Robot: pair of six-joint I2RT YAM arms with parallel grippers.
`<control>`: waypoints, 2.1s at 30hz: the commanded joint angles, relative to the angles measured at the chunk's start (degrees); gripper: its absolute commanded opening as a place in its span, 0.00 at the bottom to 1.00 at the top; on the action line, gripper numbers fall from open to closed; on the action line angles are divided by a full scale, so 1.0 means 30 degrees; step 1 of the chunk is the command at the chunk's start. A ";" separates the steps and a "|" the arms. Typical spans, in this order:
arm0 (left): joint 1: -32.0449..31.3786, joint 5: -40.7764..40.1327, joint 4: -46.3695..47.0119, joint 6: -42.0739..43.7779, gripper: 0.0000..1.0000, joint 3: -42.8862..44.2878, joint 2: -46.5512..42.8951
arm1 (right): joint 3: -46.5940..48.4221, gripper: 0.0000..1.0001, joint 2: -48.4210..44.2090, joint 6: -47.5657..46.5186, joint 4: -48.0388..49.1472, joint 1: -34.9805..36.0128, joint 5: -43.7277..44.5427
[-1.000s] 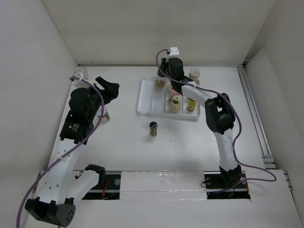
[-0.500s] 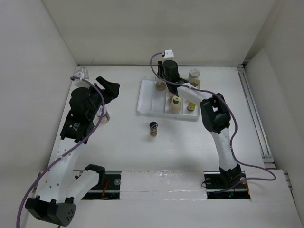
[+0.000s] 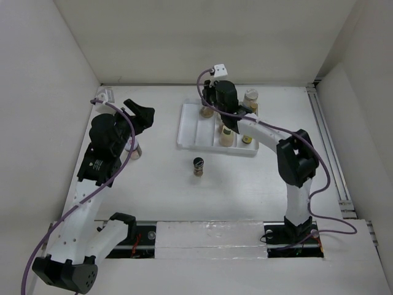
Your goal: Organize the condiment bottles
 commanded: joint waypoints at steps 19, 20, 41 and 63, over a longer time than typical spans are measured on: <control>0.0302 -0.2976 -0.0364 -0.0085 0.71 0.0860 -0.2465 | 0.7381 0.98 0.6029 0.1254 -0.2104 0.6645 -0.9583; 0.0302 -0.2976 -0.0364 -0.0085 0.71 0.0860 -0.2465 | 0.7945 1.00 0.6415 0.0991 -0.2544 0.6647 -0.9322; 0.0302 -0.3357 -0.0569 -0.0261 0.70 0.1153 -0.2905 | 1.4515 0.74 1.2102 0.1572 -0.3049 0.8639 -0.3346; 0.0302 -0.3240 -0.0481 -0.0085 0.68 0.0684 -0.3051 | 0.2736 0.43 0.1497 0.2717 0.5042 0.4310 -0.2639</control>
